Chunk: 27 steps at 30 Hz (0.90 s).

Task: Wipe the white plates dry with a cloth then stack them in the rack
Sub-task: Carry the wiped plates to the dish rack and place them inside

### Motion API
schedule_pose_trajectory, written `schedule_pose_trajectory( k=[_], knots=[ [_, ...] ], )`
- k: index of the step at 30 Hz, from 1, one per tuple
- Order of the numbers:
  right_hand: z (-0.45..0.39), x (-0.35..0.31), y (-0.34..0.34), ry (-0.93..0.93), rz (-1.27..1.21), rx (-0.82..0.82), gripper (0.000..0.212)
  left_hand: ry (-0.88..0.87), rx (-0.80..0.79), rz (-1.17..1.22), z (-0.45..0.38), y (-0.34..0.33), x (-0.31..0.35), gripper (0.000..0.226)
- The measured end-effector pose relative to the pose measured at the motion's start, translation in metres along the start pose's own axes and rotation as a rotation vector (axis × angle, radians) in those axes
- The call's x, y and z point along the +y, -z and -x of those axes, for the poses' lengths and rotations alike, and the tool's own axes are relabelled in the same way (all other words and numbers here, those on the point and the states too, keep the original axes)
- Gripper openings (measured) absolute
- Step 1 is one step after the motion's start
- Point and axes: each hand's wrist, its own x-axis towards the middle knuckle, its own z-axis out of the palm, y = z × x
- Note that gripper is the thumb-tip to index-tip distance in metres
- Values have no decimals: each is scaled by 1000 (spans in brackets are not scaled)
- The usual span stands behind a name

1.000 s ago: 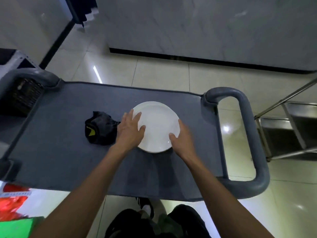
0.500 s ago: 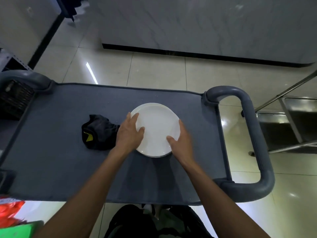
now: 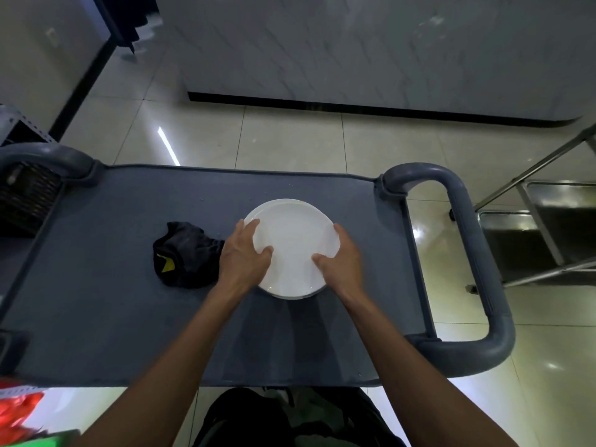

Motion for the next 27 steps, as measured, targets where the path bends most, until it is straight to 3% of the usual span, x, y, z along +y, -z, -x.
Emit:
schedule_pose_trajectory(
  k=[12,16,27],
  knots=[
    [-5,-2,2,-60,-47,59,59,-11,-10,24,4,-3,-1,64],
    [-4,0,1,-83,-65,57,33,-17,-37,-4,1,-4,-4,63],
    [2,-10,-1,-114,-222,58,40,9,-85,-7,-1,-5,-9,58]
  ],
)
